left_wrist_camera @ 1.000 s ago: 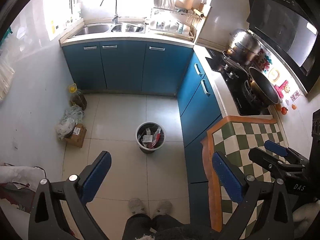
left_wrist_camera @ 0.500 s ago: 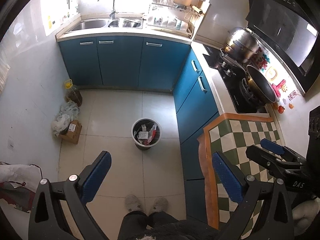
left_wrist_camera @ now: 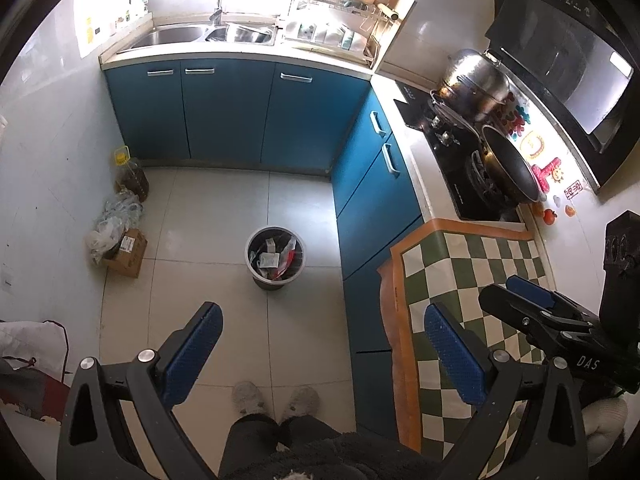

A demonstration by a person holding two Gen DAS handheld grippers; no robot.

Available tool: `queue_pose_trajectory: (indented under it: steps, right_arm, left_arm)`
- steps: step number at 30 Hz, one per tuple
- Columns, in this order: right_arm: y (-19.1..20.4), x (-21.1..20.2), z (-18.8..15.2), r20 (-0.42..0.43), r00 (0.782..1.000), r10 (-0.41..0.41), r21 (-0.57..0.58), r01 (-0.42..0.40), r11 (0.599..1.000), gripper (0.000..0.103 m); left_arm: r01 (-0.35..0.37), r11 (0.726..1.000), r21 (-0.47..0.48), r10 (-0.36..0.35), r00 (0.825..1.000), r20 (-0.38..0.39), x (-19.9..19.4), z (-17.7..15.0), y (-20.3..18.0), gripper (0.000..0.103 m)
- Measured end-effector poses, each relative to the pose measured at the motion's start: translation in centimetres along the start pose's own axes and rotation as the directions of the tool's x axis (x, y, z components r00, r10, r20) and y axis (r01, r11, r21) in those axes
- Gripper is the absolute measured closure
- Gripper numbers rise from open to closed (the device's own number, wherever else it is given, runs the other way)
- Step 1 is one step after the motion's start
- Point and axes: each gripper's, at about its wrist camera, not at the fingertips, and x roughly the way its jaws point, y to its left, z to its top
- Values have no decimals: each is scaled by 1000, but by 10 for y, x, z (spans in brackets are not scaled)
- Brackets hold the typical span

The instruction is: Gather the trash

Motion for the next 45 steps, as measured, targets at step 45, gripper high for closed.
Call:
queue_pose_trajectory:
  steps: [45]
  right_arm:
    - [-10,2,-11,-37,998,54,31,-53,998,0]
  left_arm:
    - [23,999,32,-22,1000,-21,1,4,5,0]
